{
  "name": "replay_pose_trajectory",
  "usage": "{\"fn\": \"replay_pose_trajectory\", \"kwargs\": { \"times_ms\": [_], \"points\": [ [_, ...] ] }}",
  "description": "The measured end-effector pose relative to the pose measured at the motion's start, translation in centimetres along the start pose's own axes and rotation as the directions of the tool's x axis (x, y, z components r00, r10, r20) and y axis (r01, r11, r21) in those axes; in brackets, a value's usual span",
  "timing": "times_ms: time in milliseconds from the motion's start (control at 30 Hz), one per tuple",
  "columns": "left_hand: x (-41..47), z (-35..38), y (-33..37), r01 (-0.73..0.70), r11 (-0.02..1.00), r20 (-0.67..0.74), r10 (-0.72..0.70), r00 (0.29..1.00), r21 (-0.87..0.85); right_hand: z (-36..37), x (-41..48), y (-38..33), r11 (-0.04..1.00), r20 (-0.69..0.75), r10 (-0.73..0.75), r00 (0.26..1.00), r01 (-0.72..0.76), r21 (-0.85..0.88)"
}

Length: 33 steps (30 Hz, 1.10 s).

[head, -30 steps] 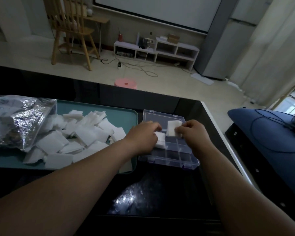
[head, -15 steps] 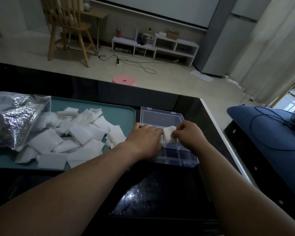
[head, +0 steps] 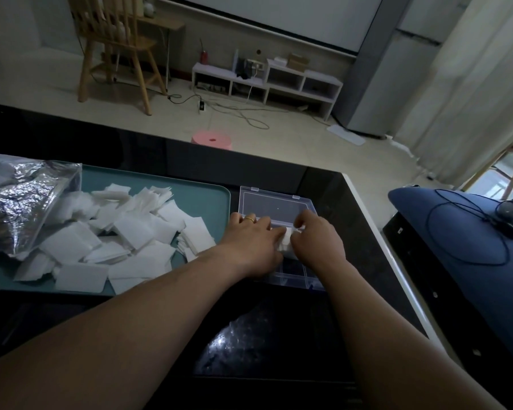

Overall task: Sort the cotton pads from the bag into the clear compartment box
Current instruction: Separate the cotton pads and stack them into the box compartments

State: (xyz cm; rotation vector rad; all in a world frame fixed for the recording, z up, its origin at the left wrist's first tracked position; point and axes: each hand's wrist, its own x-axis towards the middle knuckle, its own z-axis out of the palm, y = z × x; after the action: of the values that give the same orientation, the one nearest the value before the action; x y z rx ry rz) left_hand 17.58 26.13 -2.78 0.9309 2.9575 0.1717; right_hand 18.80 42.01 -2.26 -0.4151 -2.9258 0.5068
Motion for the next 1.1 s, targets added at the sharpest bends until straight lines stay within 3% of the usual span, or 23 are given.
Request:
{"fn": "replay_pose_trajectory", "kwargs": {
  "times_ms": [333,533,667,800,900,1100],
  "points": [
    [0.0,-0.2,0.4,0.016,0.999,0.035,-0.018,0.999,0.039,-0.3,-0.2,-0.2,0.999,0.034,-0.037,0.999,0.038,-0.018],
    [-1.4,-1.8,-0.9,0.012,1.000,-0.121,-0.014,0.993,-0.012,-1.5,-0.7,-2.4,0.985,-0.048,-0.106,0.993,0.112,0.131],
    [-3.5,-3.8,-3.7,0.083,0.983,-0.209,-0.117,0.971,-0.163,-1.7,-1.8,-5.0,0.961,-0.015,-0.205,0.979,0.204,0.187],
    [-6.5,-5.5,-9.4,0.158,0.901,-0.325,-0.303,0.896,-0.403,-1.4,-2.6,-8.7,0.936,-0.008,-0.285,0.958,0.280,0.213],
    [-9.3,-5.6,-14.2,0.195,0.826,-0.288,-0.392,0.874,-0.529,-0.5,-3.2,-11.0,0.920,0.011,-0.346,0.938,0.337,0.200],
    [-13.2,-4.7,-18.2,0.307,0.803,-0.174,-0.447,0.878,-0.511,2.2,-3.6,-14.4,0.922,0.140,-0.381,0.914,0.365,0.126]
  ]
}}
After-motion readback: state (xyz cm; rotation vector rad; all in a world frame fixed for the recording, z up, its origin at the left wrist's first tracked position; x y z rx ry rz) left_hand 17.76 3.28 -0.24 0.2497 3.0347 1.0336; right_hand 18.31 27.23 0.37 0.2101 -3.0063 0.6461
